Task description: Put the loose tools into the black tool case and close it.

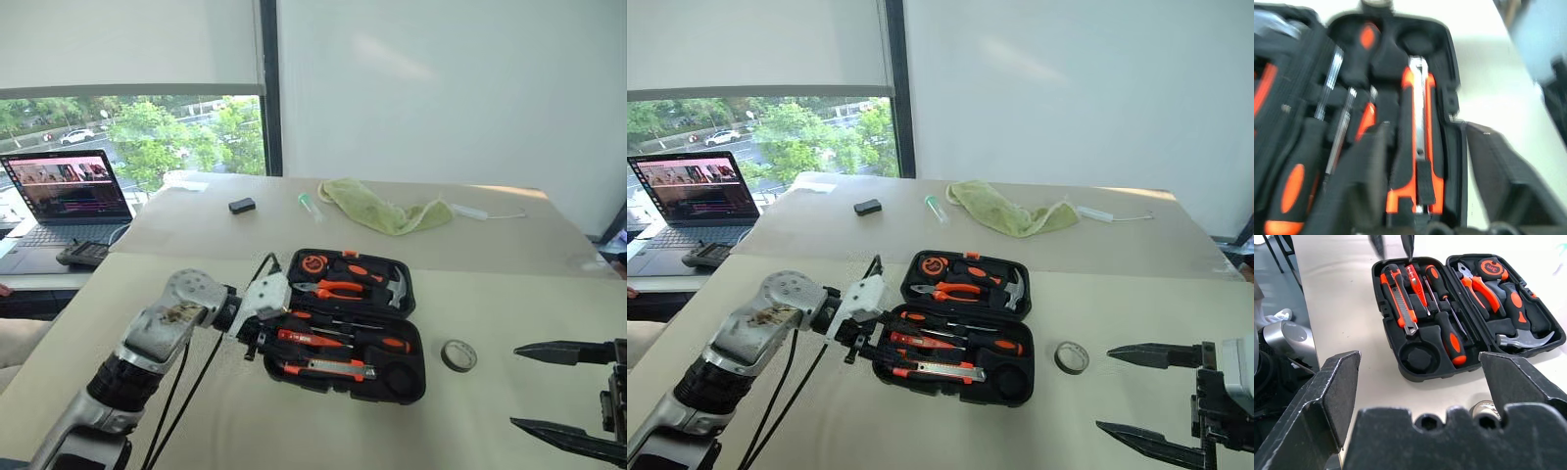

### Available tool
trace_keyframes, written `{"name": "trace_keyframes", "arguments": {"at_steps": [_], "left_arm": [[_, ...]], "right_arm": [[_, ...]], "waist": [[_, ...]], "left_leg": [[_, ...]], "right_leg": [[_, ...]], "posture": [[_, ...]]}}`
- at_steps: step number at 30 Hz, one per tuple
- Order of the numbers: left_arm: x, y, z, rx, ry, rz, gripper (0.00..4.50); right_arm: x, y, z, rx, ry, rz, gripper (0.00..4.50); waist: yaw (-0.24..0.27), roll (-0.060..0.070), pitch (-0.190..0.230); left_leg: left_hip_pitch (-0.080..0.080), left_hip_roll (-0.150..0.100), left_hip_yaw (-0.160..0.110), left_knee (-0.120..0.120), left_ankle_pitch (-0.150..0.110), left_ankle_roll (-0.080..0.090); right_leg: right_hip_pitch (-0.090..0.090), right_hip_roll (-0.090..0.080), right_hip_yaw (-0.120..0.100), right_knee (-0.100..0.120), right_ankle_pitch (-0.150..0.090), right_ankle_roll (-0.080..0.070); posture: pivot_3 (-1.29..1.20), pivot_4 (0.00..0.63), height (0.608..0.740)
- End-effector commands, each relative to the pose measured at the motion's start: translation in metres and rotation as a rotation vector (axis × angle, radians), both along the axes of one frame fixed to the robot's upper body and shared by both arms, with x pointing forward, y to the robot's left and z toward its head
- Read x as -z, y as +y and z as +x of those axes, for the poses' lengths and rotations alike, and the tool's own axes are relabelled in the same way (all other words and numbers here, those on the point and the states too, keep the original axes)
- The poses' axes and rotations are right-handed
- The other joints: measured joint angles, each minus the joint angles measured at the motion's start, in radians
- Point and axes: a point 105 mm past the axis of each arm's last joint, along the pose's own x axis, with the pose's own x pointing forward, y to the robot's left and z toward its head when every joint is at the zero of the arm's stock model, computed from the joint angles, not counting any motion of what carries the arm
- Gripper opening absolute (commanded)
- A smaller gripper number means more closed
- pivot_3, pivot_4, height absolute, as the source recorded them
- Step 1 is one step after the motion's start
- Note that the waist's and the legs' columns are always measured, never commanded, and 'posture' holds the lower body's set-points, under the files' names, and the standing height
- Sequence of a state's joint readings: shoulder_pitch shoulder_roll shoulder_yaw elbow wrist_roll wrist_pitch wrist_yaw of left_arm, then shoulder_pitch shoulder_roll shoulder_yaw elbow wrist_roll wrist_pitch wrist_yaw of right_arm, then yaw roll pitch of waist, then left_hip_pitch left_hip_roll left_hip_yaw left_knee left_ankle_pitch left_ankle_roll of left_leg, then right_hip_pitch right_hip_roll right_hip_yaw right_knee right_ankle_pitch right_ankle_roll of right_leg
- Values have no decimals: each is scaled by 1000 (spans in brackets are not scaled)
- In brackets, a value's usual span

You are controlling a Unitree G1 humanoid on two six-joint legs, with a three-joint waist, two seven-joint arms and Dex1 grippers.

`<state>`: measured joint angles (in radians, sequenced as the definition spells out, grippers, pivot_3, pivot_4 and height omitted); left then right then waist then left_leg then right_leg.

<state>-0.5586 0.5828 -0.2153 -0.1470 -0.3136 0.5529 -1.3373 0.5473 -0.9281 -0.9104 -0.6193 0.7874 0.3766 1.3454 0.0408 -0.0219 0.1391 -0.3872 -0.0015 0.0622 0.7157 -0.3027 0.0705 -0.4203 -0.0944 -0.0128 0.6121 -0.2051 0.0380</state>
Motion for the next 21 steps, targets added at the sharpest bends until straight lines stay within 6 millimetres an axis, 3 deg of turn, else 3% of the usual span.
{"name": "trace_keyframes", "arguments": {"at_steps": [1, 3, 7, 12, 18, 21], "left_arm": [[12, -6, 7, -86, 28, -95, 723], [21, -7, 8, -111, 27, -112, 12], [56, -2, 6, -162, 77, -86, 12], [95, 4, -8, -85, 44, 93, 12], [112, 3, 1, -70, -32, 211, 12], [110, 1, 1, -54, -44, 191, 12]], "right_arm": [[-2, 2, 1, -2, -26, -5, 4500], [-2, 2, 2, -3, -27, -5, 4500], [-2, 4, 0, -6, -22, -5, 4500], [-1, 6, 0, -6, -11, -9, 4500], [0, 8, 1, -9, 0, -16, 4500], [2, 10, 3, -6, 2, -15, 4500]], "waist": [[-2, 0, 0], [-5, 0, 0], [-6, 1, -1], [-3, 2, -1], [-1, 6, -8], [2, 9, -10]], "left_leg": [[0, 0, 0, 0, 0, 0], [0, 0, 0, 0, 0, 0], [1, 0, 0, -2, 0, 0], [2, 0, 0, -2, 0, 0], [5, 0, 0, -3, 0, 0], [9, 0, 0, -3, -1, 1]], "right_leg": [[0, 0, 0, 0, 0, 0], [-1, 0, 0, 0, 0, 0], [0, 0, 1, 1, 0, -1], [1, -3, 1, 0, 0, -1], [2, -5, 1, 0, 0, -2], [8, -6, 0, -1, -2, -4]], "posture": [[0, 150, 740], [0, 150, 740], [0, 150, 740], [0, 150, 740], [0, 150, 740], [0, 150, 740]]}}
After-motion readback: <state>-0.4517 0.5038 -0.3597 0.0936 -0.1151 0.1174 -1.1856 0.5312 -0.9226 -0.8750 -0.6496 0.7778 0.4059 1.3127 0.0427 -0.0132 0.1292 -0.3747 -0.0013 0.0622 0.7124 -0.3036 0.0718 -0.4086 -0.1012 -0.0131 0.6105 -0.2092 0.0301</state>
